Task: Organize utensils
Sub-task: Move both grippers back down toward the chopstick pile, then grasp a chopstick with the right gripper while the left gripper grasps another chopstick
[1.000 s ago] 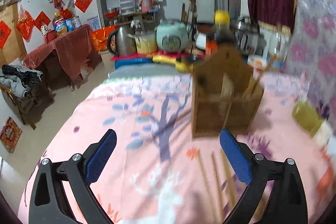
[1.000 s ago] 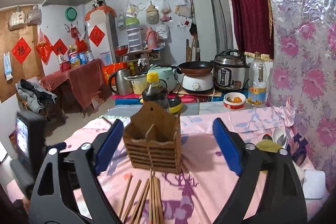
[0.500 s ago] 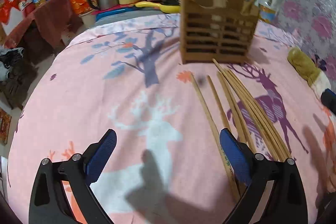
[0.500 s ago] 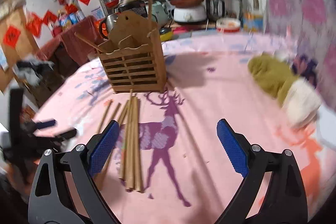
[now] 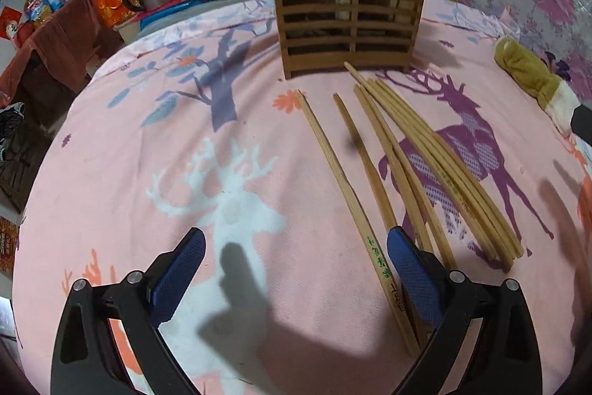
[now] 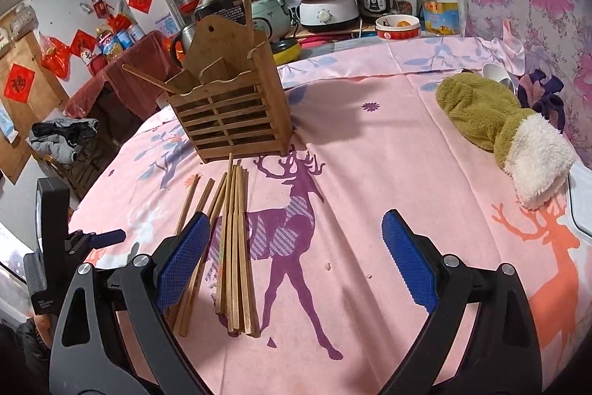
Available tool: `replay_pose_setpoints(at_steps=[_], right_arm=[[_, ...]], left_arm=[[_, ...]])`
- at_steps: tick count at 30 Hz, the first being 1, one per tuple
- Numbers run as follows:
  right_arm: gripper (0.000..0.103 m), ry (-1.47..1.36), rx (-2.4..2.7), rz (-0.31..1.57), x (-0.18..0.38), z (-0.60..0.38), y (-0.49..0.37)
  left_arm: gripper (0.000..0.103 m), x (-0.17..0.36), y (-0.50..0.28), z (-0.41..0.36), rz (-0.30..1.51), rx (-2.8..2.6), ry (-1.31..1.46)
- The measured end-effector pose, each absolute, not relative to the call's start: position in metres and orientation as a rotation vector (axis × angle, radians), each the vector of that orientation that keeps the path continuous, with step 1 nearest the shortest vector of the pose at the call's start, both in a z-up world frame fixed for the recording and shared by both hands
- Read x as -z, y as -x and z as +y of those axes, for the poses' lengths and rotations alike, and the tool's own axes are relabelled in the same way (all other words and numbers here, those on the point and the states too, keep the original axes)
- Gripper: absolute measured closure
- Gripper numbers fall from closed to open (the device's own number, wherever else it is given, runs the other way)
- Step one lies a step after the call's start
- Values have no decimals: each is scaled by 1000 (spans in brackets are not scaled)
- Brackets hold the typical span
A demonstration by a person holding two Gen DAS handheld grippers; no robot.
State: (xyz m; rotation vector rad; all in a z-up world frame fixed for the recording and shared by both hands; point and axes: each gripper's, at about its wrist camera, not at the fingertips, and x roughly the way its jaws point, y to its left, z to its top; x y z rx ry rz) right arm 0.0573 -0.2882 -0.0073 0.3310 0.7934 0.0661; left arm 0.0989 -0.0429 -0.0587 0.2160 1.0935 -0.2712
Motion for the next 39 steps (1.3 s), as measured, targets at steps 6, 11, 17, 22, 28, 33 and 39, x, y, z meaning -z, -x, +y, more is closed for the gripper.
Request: replay_pose_setpoints(at_steps=[6, 11, 17, 22, 28, 33, 39], right_arm=[[12, -344, -63, 799, 9, -290, -58], [12, -333, -72, 810, 10, -287, -59], [13, -293, -160, 890, 24, -266, -65], [42, -230, -199, 949, 35, -252, -62], [58, -134, -221, 983, 48, -245, -38], [59, -16, -240, 961, 50, -234, -14], [80, 97, -246, 959, 54, -217, -10]], left_arm=[[6, 69, -103, -47, 1118, 265, -250], [6, 67, -118, -26, 1103, 138, -247], [5, 71, -134, -5, 1153, 114, -149], [4, 72, -137, -2, 1152, 112, -139], [4, 74, -137, 0, 1159, 117, -114], [4, 74, -137, 0, 1159, 117, -111], [4, 74, -137, 0, 1157, 115, -111]])
